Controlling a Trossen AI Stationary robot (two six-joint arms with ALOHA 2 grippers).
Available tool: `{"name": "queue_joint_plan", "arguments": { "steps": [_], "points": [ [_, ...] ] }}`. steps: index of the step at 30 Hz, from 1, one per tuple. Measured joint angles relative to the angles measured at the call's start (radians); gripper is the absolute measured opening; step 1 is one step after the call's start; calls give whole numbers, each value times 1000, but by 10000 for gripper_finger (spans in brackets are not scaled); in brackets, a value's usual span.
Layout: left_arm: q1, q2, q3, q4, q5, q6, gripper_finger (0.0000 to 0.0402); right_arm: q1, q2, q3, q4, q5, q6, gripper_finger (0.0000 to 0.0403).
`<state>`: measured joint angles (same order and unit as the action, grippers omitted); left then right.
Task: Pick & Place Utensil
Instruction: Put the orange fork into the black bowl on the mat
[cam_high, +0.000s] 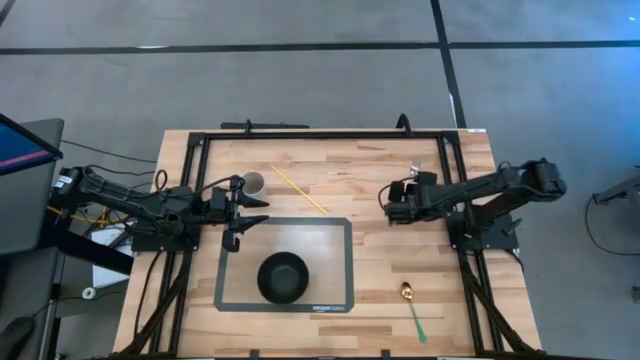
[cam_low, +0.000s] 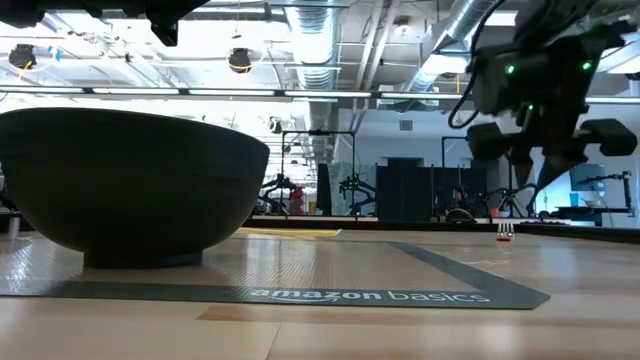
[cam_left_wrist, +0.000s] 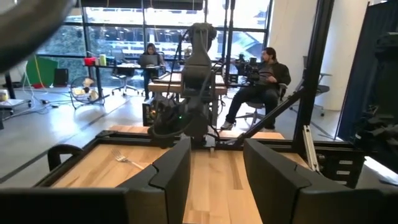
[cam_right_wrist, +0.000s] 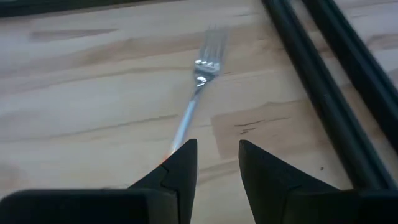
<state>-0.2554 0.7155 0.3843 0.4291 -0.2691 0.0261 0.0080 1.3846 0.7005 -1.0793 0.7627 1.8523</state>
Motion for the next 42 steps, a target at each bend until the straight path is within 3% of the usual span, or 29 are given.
{"name": "queue_joint_plan", "arguments": {
  "steps": [5,11,22,27,34,42],
  "points": [
    [0,0,0,2,0,0,150,-89,57,-19,93,-9,-13,111],
    [0,0,0,4,0,0,150,-187,144,-18,269,-6,-149,111],
    [0,0,0,2,0,-1,150,-266,334,-18,417,-8,-116,111],
    [0,0,0,2,0,-8,150,-268,413,-15,447,55,-55,111],
    [0,0,0,0,1,-8,150,-211,518,-13,460,170,193,111],
    [0,0,-1,-1,1,-8,150,-158,610,-2,453,263,206,110]
  ]
}}
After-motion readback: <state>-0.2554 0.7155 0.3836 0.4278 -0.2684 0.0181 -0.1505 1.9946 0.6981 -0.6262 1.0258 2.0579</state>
